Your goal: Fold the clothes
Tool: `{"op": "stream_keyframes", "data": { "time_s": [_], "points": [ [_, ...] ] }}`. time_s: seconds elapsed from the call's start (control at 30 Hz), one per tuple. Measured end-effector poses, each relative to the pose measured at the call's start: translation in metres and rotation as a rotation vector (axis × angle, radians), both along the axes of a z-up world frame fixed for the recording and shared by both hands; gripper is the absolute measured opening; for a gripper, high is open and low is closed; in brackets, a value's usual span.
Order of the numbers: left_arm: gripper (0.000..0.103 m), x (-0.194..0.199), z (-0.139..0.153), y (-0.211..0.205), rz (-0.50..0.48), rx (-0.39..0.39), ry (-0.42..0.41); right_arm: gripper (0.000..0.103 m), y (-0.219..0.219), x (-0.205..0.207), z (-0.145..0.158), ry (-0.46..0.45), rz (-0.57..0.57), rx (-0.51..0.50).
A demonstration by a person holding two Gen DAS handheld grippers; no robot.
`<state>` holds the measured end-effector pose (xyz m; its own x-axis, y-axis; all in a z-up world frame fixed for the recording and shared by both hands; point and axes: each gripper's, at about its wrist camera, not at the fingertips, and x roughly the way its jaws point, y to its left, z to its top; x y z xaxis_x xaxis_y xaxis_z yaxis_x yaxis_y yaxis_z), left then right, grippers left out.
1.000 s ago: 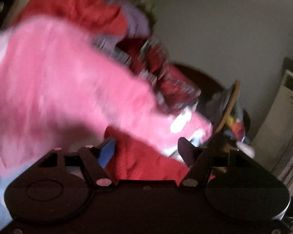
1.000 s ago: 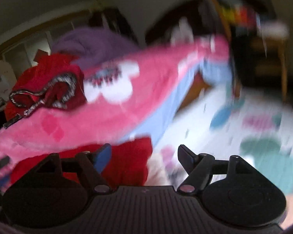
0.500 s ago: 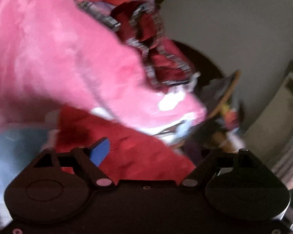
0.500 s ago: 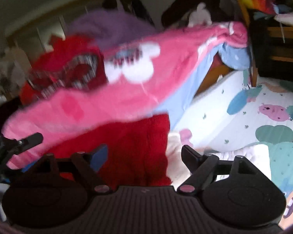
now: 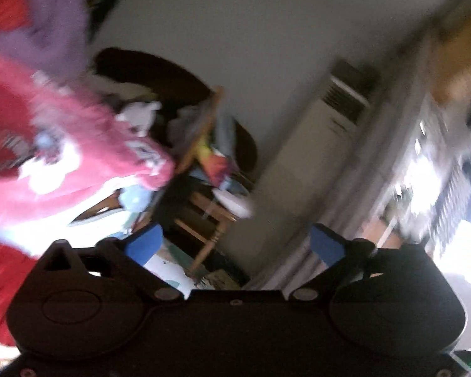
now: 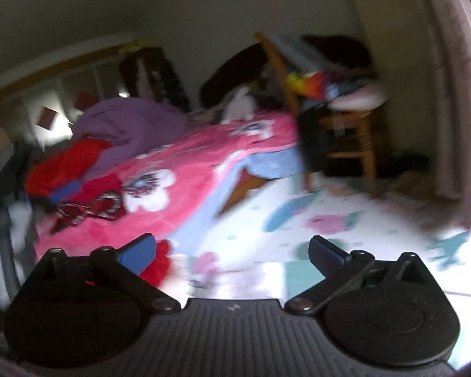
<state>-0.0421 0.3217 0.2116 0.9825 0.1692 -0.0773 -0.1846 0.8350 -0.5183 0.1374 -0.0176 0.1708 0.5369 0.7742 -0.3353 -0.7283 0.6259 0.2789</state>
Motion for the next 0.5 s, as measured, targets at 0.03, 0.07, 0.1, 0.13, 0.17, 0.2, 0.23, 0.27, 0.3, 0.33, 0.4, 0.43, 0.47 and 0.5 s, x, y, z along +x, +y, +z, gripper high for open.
{"op": "stream_keyframes", "data": {
  "time_s": [0.03, 0.07, 0.1, 0.13, 0.17, 0.2, 0.23, 0.27, 0.3, 0.33, 0.4, 0.43, 0.47, 0.5],
  "points": [
    [0.103, 0.008, 0.013, -0.019, -0.025, 0.046, 0.036, 0.103, -0.021, -0.007, 0.008, -0.018, -0.043, -0.024],
    [0.103, 0.016, 0.023, -0.038, -0.056, 0.094, 0.072, 0.103, -0.037, -0.013, 0.011, -0.020, -0.082, -0.045],
    [0.103, 0.023, 0.033, -0.057, -0.087, 0.143, 0.109, 0.103, -0.050, -0.019, 0.007, -0.006, -0.117, -0.064],
    [0.103, 0.030, 0.038, -0.077, -0.123, 0.179, 0.143, 0.103, -0.062, -0.025, 0.004, 0.007, -0.152, -0.084],
    [0.103, 0.036, 0.039, -0.098, -0.162, 0.207, 0.174, 0.103, -0.075, -0.031, 0.001, 0.021, -0.187, -0.103],
    [0.103, 0.042, 0.037, -0.116, -0.198, 0.227, 0.198, 0.103, -0.087, -0.036, -0.003, 0.035, -0.222, -0.122],
    [0.103, 0.047, 0.031, -0.132, -0.225, 0.241, 0.218, 0.103, -0.100, -0.042, -0.006, 0.049, -0.257, -0.141],
    [0.103, 0.050, 0.024, -0.149, -0.248, 0.251, 0.238, 0.103, -0.112, -0.048, -0.009, 0.062, -0.292, -0.161],
    [0.103, 0.053, 0.014, -0.166, -0.272, 0.259, 0.258, 0.103, -0.125, -0.054, -0.013, 0.076, -0.326, -0.180],
    [0.103, 0.056, 0.003, -0.183, -0.299, 0.256, 0.284, 0.103, -0.137, -0.060, -0.016, 0.090, -0.361, -0.199],
    [0.103, 0.061, -0.022, -0.216, -0.358, 0.236, 0.345, 0.103, -0.162, -0.072, -0.023, 0.118, -0.431, -0.238],
    [0.103, 0.064, -0.035, -0.233, -0.392, 0.238, 0.383, 0.103, -0.175, -0.078, -0.026, 0.131, -0.466, -0.257],
    [0.103, 0.067, -0.048, -0.249, -0.430, 0.251, 0.425, 0.103, -0.187, -0.084, -0.029, 0.145, -0.501, -0.276],
    [0.103, 0.067, -0.062, -0.269, -0.461, 0.277, 0.462, 0.103, -0.194, -0.086, -0.035, 0.159, -0.523, -0.290]
  ]
}}
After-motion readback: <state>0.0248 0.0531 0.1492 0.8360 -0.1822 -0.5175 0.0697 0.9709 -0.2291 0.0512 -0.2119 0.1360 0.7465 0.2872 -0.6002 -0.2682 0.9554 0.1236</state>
